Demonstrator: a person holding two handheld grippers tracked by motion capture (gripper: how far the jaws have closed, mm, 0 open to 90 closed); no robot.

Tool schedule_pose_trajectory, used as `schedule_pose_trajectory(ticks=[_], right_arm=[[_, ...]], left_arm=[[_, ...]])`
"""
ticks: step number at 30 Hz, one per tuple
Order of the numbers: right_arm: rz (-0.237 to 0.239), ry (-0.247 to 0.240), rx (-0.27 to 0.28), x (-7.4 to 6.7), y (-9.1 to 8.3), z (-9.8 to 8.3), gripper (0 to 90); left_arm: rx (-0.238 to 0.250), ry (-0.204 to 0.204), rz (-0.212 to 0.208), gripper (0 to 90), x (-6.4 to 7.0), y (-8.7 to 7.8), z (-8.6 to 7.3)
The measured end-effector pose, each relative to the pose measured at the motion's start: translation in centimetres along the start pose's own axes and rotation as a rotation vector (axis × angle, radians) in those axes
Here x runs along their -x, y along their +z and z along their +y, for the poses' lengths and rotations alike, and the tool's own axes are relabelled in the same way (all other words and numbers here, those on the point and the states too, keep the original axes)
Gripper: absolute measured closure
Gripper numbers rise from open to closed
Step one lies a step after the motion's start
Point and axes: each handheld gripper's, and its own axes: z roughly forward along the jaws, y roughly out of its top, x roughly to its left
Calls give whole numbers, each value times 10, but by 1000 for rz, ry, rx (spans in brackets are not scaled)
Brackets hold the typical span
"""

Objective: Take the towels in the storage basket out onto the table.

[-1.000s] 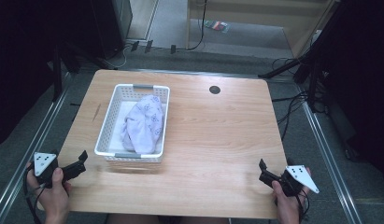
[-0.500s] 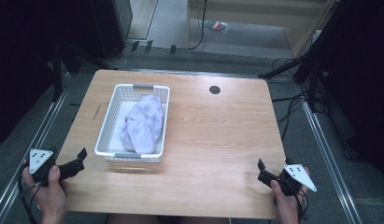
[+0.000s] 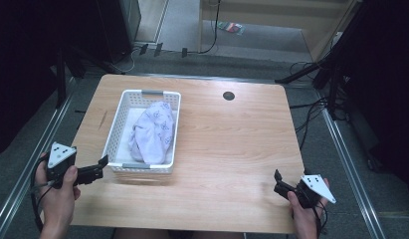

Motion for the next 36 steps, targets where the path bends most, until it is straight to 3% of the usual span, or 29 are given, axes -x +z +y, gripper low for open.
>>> schedule_pose_trajectory(ticks=[2,6,7,16,24,27,31,33,34,36], right_arm=[[2,8,-4,1,0,0,0],[2,13,-8,1,0,0,0],[4,13,-10,1,0,0,0],[0,2,-18,0,1,0,0],[9,5,-20,1,1,0,0],[11,6,-20,1,1,0,0],[12,8,-23,1,1,0,0],[13,8,-22,1,1,0,0],[13,10,-22,1,1,0,0],[15,10,-23,1,1,0,0]], left_arm=[[-42,48,4,0,10,6,14],[-89,71,-15,0,19,15,25],[-112,94,-13,0,27,22,33],[-194,144,-49,0,49,58,66],[-267,177,-88,0,59,92,78],[-283,167,-91,0,60,100,80],[-328,99,-176,0,58,120,85],[-342,112,-167,0,59,124,85],[-370,120,-147,0,59,134,84],[-387,103,-130,0,56,143,83]])
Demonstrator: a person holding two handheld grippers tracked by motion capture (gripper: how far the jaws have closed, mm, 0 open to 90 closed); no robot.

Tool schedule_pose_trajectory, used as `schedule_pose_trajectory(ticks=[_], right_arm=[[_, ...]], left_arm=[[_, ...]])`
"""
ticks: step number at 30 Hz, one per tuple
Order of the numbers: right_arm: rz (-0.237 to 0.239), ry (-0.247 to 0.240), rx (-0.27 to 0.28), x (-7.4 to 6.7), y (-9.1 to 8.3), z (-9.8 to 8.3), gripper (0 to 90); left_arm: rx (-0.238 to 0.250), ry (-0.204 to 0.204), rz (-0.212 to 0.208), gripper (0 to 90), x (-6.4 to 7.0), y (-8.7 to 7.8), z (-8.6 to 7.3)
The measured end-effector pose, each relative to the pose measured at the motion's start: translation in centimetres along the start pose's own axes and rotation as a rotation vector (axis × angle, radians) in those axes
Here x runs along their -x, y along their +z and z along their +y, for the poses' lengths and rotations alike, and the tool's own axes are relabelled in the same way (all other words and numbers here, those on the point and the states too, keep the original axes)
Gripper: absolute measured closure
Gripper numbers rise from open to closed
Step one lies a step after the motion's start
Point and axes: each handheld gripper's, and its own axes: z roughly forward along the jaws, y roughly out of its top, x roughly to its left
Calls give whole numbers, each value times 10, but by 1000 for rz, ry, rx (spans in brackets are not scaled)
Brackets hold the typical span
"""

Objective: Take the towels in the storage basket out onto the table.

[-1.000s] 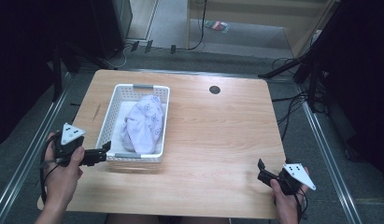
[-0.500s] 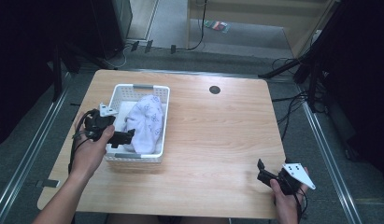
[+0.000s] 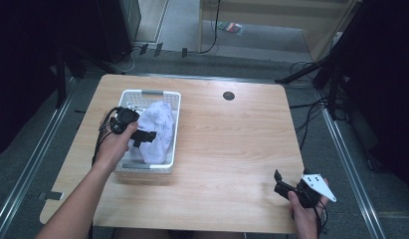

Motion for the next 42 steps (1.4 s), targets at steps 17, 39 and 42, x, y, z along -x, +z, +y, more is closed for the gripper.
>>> schedule_pose_trajectory(ticks=[17,39,42], right_arm=[[1,-4,-4,-1,0,0,0],[-4,-14,-22,-2,1,0,11],[-5,-12,-25,-2,2,1,19]], left_arm=[[-132,-46,-66,0,-5,50,6],[-222,1,-130,533,-3,60,2],[-221,-14,-138,616,-3,58,3]])
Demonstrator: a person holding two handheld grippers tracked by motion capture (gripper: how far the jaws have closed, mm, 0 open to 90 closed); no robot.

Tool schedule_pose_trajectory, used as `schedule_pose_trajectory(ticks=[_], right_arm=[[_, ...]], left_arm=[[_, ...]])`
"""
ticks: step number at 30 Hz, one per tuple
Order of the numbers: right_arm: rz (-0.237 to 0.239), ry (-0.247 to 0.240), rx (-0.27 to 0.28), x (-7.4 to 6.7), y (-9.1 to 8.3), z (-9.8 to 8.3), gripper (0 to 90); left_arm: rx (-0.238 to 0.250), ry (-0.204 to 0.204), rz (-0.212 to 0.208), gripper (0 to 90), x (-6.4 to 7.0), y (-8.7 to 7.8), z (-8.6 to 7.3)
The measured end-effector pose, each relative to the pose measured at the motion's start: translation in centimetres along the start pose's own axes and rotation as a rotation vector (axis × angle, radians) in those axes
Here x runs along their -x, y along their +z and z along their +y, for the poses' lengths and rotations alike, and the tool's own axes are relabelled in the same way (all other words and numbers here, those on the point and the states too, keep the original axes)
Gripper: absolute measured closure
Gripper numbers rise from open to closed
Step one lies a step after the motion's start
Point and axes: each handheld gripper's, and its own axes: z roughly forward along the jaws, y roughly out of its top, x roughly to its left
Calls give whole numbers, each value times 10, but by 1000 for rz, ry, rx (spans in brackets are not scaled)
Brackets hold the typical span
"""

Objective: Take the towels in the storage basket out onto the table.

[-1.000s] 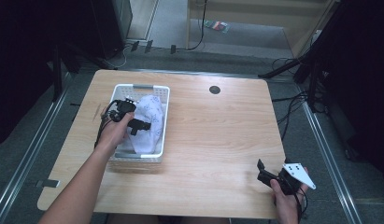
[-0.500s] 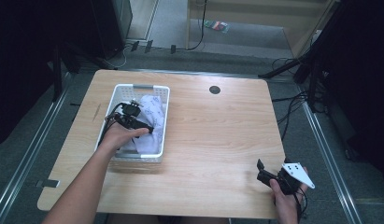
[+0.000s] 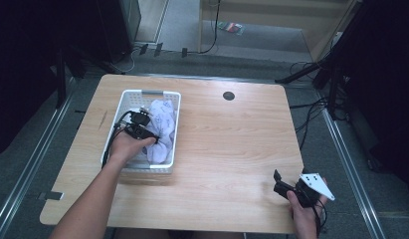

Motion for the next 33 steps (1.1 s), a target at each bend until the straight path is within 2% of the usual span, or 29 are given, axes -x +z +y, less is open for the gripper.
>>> schedule_pose_trajectory(ticks=[2,5,8,9,10,15,17,19,20,21,23,26,30,33], right_arm=[[0,0,0,0,0,0,20],[0,3,-2,0,0,0,22],[1,6,-5,1,1,0,23],[1,6,-5,1,1,0,25],[0,6,-5,1,1,0,26],[-5,4,-4,0,1,0,31],[-8,1,-6,0,1,0,32],[-9,1,-6,0,1,0,33],[-11,1,-6,0,1,0,33],[-11,1,-6,0,1,0,33],[-14,3,-6,0,1,0,34],[-15,1,-7,0,1,0,35],[-15,1,-8,0,1,0,35],[-16,1,-9,0,1,0,35]], left_arm=[[3,2,5,633,1,-1,0],[37,14,43,673,4,-6,1],[89,-9,69,690,4,-15,1],[89,-9,69,691,4,-15,1],[109,-26,51,691,3,-20,1],[146,-41,51,693,2,-34,2],[164,-37,61,692,2,-47,3],[169,-35,62,692,2,-51,4],[183,-25,78,692,3,-60,6],[183,-25,78,692,3,-60,6],[199,-17,94,692,4,-72,9],[202,-15,91,692,4,-82,11],[210,-13,113,691,7,-96,14],[213,-17,110,691,8,-101,16]])
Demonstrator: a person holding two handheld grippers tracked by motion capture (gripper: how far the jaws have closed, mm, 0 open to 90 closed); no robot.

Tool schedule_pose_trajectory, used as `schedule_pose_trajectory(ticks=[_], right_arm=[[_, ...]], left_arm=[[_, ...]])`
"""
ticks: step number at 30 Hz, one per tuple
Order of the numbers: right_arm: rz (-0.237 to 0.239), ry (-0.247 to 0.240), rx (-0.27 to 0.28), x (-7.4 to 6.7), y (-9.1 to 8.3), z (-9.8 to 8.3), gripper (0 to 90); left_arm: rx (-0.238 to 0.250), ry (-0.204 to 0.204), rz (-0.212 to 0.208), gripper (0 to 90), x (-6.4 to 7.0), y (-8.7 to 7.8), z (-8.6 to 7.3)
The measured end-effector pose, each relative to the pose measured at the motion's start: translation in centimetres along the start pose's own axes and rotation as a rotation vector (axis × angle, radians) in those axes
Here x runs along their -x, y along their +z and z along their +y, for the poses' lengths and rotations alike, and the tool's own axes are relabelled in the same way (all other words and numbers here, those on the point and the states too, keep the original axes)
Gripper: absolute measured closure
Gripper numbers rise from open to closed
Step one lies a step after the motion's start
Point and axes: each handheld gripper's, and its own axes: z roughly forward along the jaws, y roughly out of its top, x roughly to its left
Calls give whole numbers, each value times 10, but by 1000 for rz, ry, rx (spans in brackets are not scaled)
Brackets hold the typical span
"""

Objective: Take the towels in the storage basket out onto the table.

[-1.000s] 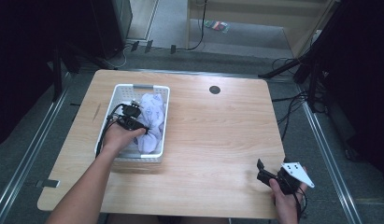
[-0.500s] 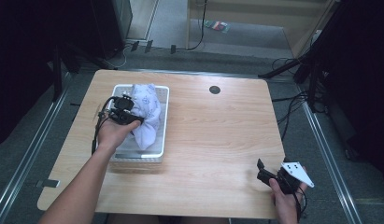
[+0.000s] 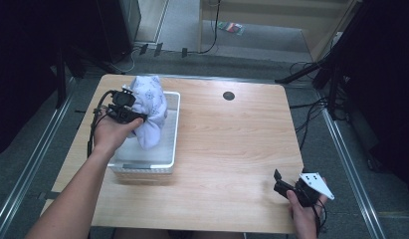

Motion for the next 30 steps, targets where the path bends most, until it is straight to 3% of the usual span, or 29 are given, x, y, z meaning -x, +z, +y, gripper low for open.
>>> schedule_pose_trajectory(ticks=[11,30], right_arm=[[0,-9,-4,-1,0,0,36],[4,-14,-9,-1,1,0,38]], left_arm=[[-4,35,0,688,18,-12,16],[0,128,-41,683,79,-9,45]])
